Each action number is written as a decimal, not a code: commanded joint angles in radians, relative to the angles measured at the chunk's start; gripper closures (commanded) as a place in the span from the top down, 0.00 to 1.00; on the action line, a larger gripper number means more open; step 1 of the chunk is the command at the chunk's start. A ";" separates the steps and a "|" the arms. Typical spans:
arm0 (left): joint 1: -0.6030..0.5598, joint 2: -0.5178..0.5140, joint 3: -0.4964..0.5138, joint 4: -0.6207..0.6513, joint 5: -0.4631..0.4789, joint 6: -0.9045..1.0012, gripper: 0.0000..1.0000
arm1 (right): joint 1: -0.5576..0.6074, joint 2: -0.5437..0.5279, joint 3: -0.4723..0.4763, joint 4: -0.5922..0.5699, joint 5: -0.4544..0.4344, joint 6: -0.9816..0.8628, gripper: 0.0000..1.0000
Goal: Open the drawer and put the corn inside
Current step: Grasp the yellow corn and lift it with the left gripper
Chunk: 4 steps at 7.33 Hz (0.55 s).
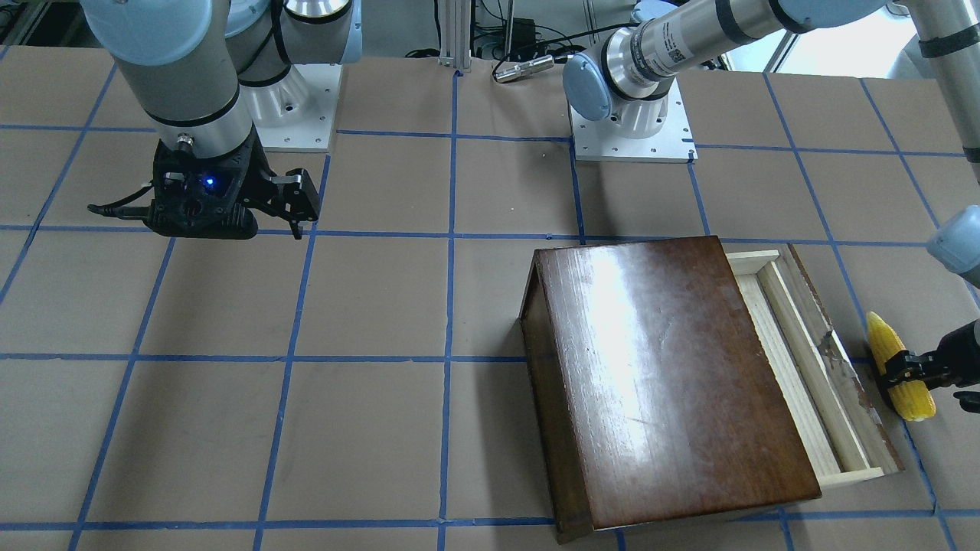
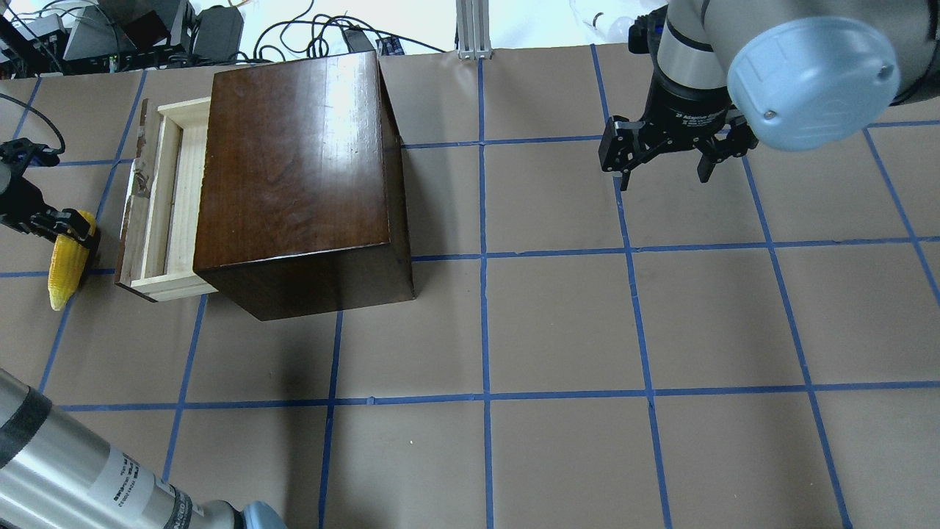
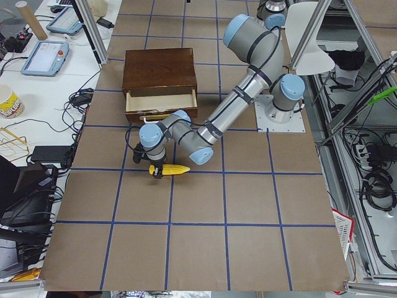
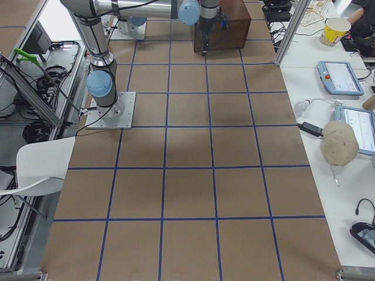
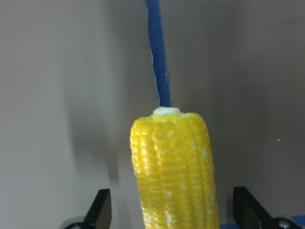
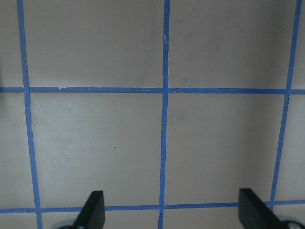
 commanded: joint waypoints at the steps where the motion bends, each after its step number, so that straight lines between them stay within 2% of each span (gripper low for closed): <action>1: 0.000 0.005 0.003 0.000 0.004 0.002 0.00 | 0.000 0.001 0.000 0.000 0.000 0.000 1.00; 4: -0.009 0.057 0.012 -0.026 0.005 0.001 0.00 | 0.000 0.000 0.000 0.000 0.000 0.000 1.00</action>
